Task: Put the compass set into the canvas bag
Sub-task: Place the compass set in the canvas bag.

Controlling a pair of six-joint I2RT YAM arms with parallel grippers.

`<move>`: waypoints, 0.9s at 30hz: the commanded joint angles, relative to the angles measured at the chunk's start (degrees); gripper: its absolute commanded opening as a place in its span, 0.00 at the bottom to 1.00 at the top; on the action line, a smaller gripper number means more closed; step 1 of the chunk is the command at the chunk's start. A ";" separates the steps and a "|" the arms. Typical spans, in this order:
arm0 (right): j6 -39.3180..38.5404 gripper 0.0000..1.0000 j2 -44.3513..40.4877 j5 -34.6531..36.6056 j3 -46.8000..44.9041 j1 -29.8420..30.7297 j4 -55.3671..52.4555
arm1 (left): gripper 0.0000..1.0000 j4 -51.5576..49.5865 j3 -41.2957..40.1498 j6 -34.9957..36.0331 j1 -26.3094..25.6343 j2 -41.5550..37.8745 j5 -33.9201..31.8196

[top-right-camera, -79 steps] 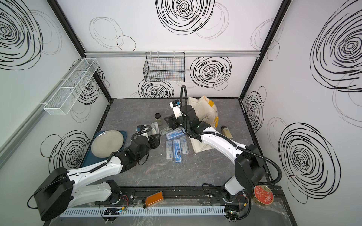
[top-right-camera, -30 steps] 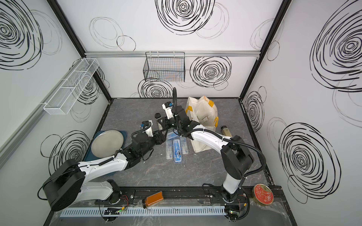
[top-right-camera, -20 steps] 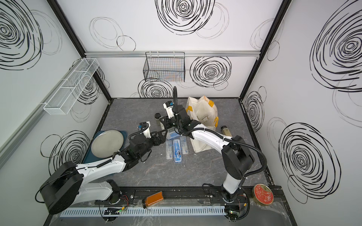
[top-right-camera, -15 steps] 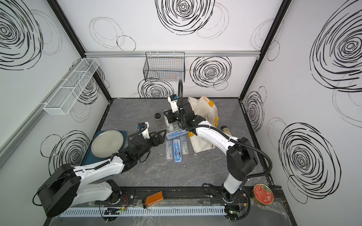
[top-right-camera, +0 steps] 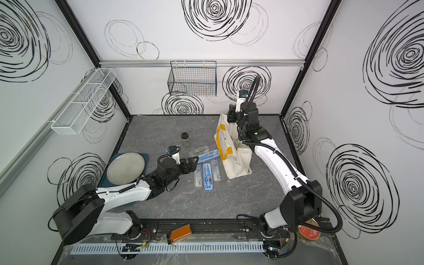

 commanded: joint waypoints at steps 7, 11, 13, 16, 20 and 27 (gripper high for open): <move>1.06 0.08 10.07 4.78 -4.25 -3.10 -2.29 | 0.99 -21.38 13.60 3.27 -4.48 7.49 -9.42; 2.51 0.14 12.64 2.89 -3.20 -3.14 -3.98 | 0.99 -25.25 15.79 3.67 -6.02 9.35 -11.70; 2.90 0.18 12.74 2.52 -2.90 -3.18 -4.14 | 0.99 -26.04 16.35 3.42 -6.23 9.99 -11.94; 3.03 0.22 11.94 1.72 -2.79 -3.12 -3.80 | 0.99 -26.95 17.06 3.32 -6.29 10.80 -12.06; 2.76 0.34 9.84 0.34 -2.58 -3.14 -3.51 | 0.99 -28.98 18.35 3.41 -6.72 11.94 -12.59; 2.02 0.45 4.41 -0.54 -4.20 -3.07 -2.68 | 0.99 -30.61 19.45 3.67 -7.23 12.85 -13.04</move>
